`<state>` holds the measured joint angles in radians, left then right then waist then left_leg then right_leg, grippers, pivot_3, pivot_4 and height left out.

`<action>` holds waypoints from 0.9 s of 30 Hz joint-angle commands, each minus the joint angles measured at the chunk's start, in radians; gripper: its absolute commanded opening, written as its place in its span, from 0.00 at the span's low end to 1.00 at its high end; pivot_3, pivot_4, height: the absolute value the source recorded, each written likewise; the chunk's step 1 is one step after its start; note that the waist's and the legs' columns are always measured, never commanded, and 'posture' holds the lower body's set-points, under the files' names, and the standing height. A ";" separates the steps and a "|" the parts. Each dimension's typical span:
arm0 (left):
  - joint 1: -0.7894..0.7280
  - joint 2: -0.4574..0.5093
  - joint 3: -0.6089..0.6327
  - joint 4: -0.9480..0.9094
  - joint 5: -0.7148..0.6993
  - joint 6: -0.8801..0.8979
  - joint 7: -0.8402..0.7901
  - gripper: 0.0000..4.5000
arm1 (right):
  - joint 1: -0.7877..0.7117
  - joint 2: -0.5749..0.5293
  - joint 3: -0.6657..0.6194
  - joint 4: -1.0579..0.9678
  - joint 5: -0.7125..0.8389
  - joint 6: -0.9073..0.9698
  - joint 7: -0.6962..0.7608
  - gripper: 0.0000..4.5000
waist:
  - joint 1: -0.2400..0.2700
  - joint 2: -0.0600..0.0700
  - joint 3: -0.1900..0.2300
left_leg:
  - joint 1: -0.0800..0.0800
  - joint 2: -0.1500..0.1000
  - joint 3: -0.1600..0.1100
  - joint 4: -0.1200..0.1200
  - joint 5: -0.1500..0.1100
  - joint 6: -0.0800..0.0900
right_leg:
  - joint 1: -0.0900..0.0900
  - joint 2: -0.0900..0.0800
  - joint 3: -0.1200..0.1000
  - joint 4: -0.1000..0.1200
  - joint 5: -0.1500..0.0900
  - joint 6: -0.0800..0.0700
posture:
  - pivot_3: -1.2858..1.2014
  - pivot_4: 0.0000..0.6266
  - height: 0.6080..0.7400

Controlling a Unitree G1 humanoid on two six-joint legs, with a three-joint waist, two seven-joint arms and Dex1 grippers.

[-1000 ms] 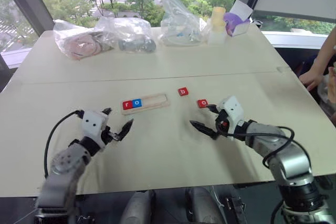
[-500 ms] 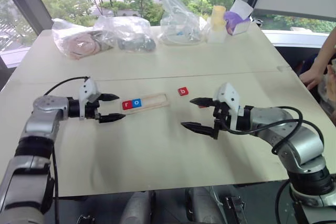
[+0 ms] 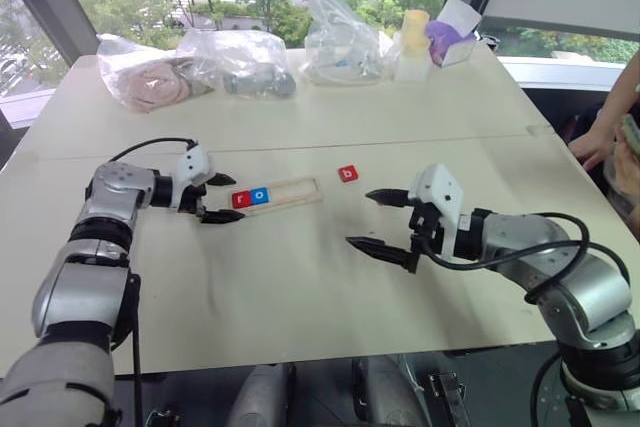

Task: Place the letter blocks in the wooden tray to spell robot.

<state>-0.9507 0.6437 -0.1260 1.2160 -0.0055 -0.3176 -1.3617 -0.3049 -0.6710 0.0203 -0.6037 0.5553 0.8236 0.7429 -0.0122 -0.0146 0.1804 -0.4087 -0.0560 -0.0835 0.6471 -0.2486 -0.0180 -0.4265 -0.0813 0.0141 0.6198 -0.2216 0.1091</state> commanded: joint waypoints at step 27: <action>-0.010 -0.039 -0.023 0.084 0.146 0.019 -0.002 0.69 | 0.018 -0.073 -0.063 -0.083 0.049 0.034 -0.062 1.00 | 0.002 0.000 -0.001 | 0.004 0.000 0.000 0.003 0.000 0.000 | 0.002 0.000 0.001 0.008 0.000 0.000 | 0.52 0.24 1.00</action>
<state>-0.9821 0.6180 -0.1257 1.2792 0.1039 -0.3190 -1.3345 -0.2786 -0.7286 -0.0141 -0.6467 0.5932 0.8661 0.6834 -0.0104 -0.0146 0.1790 -0.4051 -0.0562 -0.0833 0.6506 -0.2484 -0.0179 -0.4249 -0.0812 0.0151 0.6281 -0.2216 0.1092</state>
